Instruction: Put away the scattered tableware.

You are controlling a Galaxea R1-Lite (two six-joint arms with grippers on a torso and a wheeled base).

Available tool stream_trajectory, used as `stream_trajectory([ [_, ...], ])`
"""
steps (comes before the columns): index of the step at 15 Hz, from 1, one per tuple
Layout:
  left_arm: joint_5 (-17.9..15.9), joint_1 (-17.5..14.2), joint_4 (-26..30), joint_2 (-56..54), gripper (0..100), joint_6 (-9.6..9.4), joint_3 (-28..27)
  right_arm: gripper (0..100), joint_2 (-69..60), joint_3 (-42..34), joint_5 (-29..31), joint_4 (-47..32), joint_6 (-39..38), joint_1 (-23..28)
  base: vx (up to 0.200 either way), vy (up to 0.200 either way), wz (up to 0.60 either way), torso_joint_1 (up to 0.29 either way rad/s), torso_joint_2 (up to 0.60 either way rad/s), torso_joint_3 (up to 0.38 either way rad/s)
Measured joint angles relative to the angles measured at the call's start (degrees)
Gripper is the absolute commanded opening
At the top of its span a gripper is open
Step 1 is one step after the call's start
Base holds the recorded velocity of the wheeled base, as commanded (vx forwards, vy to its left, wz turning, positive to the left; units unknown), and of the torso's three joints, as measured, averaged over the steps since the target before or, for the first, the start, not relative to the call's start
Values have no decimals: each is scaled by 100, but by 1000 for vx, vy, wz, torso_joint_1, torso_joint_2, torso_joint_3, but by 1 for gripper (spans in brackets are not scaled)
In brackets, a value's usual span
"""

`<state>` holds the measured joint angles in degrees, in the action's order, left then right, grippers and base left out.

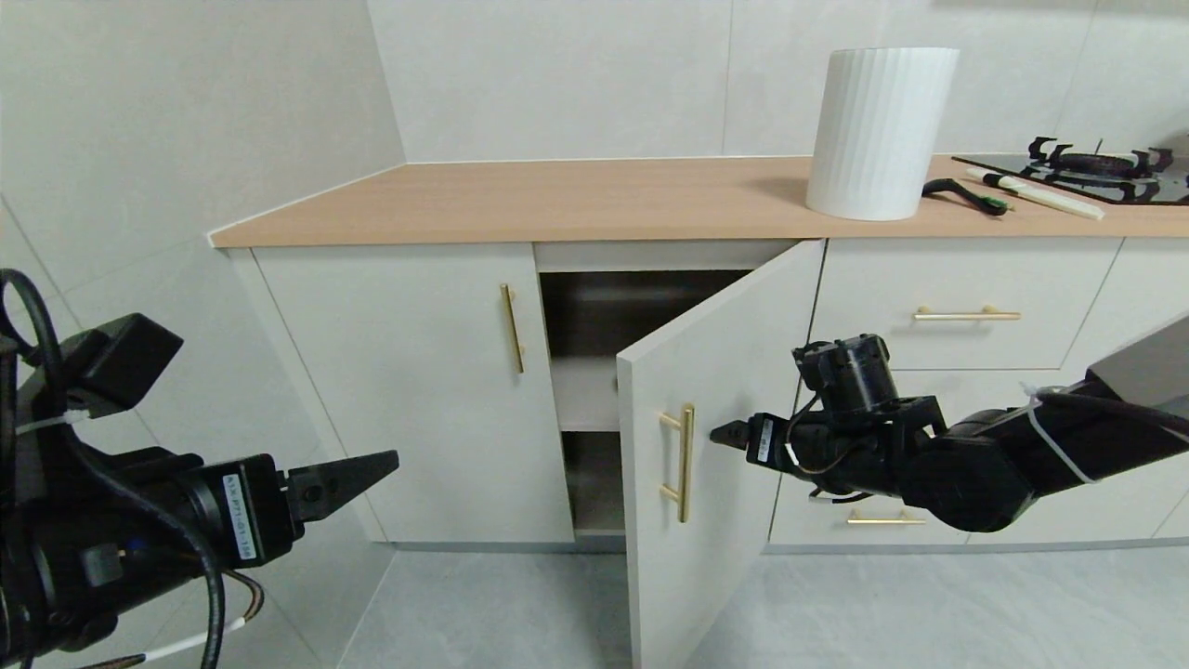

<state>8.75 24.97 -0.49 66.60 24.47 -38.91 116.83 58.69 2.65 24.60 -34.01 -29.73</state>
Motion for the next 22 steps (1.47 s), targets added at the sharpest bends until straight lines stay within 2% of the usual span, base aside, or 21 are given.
stream_trajectory([
  [4, 2, 0, -13, 2, 100, 2, 7, 100, 117, 16, 17, 284, -88, -48, 200, 0, 0, 4, 6, 1],
  [9, 22, -5, -38, 40, 100, 2, 7, 100, 317, 137, 37, 752, -606, -67, 0, 0, 0, 0, 0, 0],
  [12, 20, -2, -44, 40, 100, 11, 7, 100, 494, 410, 83, 778, -1057, -88, 0, 0, 0, 0, 0, 0],
  [22, 11, -5, -52, 46, 100, 22, 7, 100, 1263, 1447, 887, 717, -1663, 90, 0, 0, 0, 0, 0, 0],
])
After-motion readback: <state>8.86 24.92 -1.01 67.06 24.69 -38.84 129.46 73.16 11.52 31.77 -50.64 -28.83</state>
